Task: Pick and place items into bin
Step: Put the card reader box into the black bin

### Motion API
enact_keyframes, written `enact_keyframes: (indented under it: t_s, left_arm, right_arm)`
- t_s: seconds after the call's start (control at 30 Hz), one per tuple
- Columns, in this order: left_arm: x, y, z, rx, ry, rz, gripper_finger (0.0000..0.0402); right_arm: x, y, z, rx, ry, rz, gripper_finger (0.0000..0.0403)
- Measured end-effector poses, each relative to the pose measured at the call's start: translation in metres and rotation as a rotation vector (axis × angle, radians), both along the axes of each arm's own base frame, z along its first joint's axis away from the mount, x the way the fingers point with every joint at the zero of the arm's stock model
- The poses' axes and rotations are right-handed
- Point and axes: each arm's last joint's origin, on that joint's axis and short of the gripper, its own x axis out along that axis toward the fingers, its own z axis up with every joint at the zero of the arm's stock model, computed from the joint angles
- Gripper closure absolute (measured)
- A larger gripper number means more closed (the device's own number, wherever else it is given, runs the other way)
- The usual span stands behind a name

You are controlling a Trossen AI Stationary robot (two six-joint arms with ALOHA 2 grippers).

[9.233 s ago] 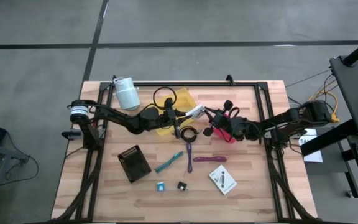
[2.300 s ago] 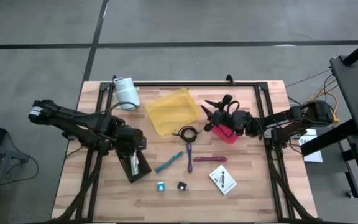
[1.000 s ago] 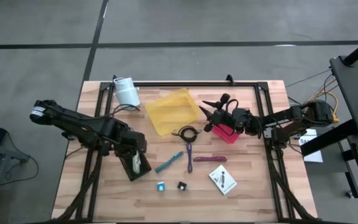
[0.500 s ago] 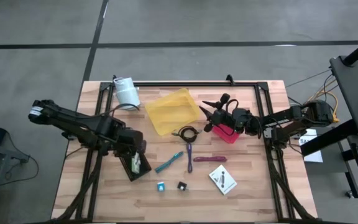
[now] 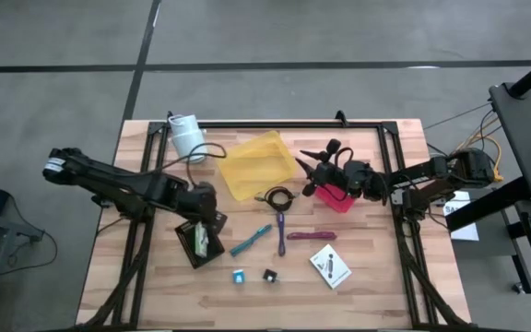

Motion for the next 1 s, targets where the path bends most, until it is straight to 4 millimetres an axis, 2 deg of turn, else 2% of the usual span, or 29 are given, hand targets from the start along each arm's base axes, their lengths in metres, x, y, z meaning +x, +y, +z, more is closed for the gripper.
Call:
enact_keyframes:
  t_s: [0.2, 0.4, 0.53, 0.7, 1.0]
  left_arm:
    - [0.015, 0.000, -0.001, 0.321, -0.097, -0.322, 0.0312]
    - [0.042, -0.006, 0.007, 0.667, -0.317, -0.704, 0.0312]
    - [0.049, -0.005, 0.008, 0.851, -0.337, -0.905, 0.0312]
    - [0.047, 0.003, 0.007, 0.921, -0.297, -0.977, 0.0312]
    - [0.044, 0.009, 0.002, 0.984, -0.240, -1.082, 0.0312]
  right_arm:
    - [0.000, 0.001, -0.001, 0.026, -0.005, 0.005, 0.0291]
    - [0.000, 0.003, -0.001, 0.104, -0.059, 0.009, 0.0296]
    - [0.002, 0.011, 0.000, 0.137, -0.086, 0.041, 0.0296]
    - [0.000, 0.035, 0.009, 0.155, -0.125, 0.132, 0.0298]
    - [-0.013, 0.091, 0.028, 0.220, -0.189, 0.358, 0.0300]
